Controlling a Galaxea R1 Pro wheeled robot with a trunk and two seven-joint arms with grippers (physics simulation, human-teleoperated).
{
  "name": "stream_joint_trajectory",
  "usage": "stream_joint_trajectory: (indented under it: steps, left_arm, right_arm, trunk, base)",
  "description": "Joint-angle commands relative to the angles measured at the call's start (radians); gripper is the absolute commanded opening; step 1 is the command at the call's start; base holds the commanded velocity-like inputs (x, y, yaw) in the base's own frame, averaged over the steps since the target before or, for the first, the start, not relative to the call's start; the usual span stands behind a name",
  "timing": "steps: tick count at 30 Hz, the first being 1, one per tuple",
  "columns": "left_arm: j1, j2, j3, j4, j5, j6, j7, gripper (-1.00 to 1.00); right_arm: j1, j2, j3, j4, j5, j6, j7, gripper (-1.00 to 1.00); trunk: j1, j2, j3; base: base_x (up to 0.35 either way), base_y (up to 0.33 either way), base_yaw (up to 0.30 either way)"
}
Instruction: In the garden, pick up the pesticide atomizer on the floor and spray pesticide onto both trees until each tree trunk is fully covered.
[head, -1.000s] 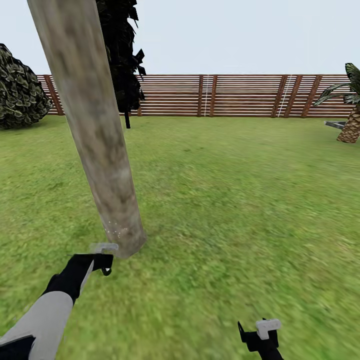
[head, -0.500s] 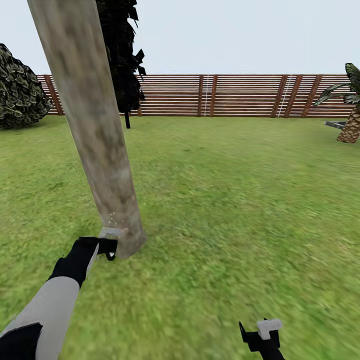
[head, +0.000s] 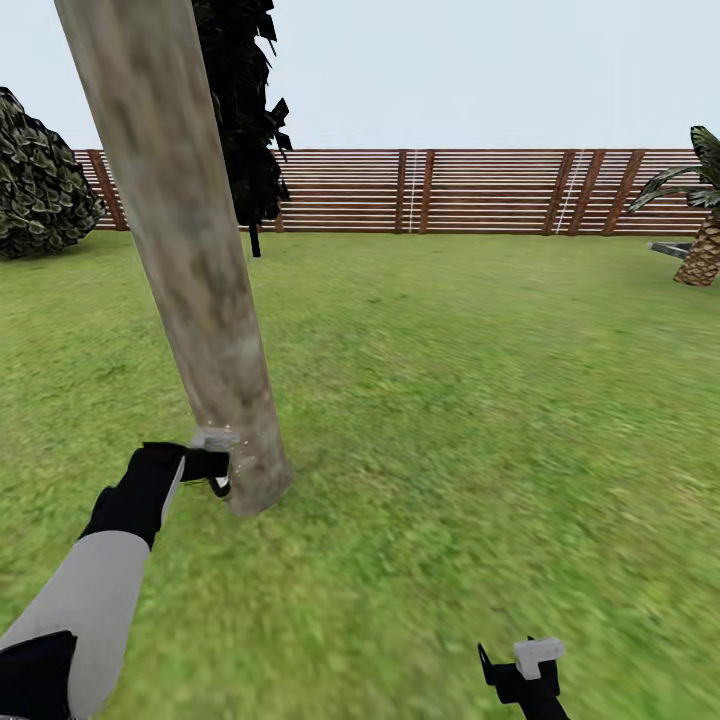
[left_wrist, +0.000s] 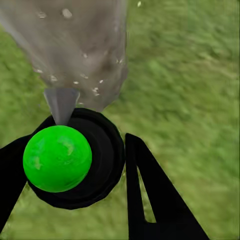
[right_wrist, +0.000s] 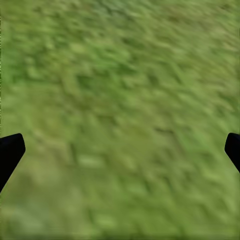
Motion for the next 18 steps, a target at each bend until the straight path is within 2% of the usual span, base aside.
stream_joint_trajectory:
  steps: [1,3,5,9,13,18]
  left_arm:
    - [-0.001,0.019,0.001,-0.011,0.002,0.008,-0.001,-1.00]
    - [0.004,0.062,0.001,-0.015,0.006,0.010,-0.002,-1.00]
    - [0.010,0.086,-0.001,-0.021,0.005,0.011,-0.002,-1.00]
    - [0.013,0.091,-0.004,-0.054,0.004,0.010,0.000,-1.00]
    - [0.014,0.089,0.000,-0.066,0.004,0.010,0.001,-1.00]
    - [0.014,0.087,0.002,-0.067,0.004,0.009,0.003,-1.00]
  right_arm:
    - [0.000,0.000,0.000,0.000,0.000,0.000,0.000,1.00]
    - [0.000,0.000,0.000,0.000,0.000,0.000,0.000,1.00]
    - [0.000,0.000,0.000,-0.001,0.000,0.000,0.000,1.00]
    - [0.000,-0.002,0.000,-0.004,-0.001,0.000,0.000,1.00]
    - [0.000,-0.001,0.000,-0.005,-0.001,0.000,0.000,1.00]
    - [0.000,-0.001,0.000,-0.005,-0.001,0.000,0.000,1.00]
  trunk:
    - [0.000,0.000,0.000]
    - [0.000,0.000,0.000]
    - [0.000,0.000,0.000]
    - [0.000,0.000,0.000]
    - [0.000,0.000,0.000]
    - [0.000,0.000,0.000]
  base:
    - [0.000,0.000,0.000]
    - [0.000,0.000,0.000]
    - [0.000,0.000,0.000]
    - [0.013,-0.038,0.000]
    - [0.074,-0.230,0.022]
    - [0.057,-0.265,0.211]
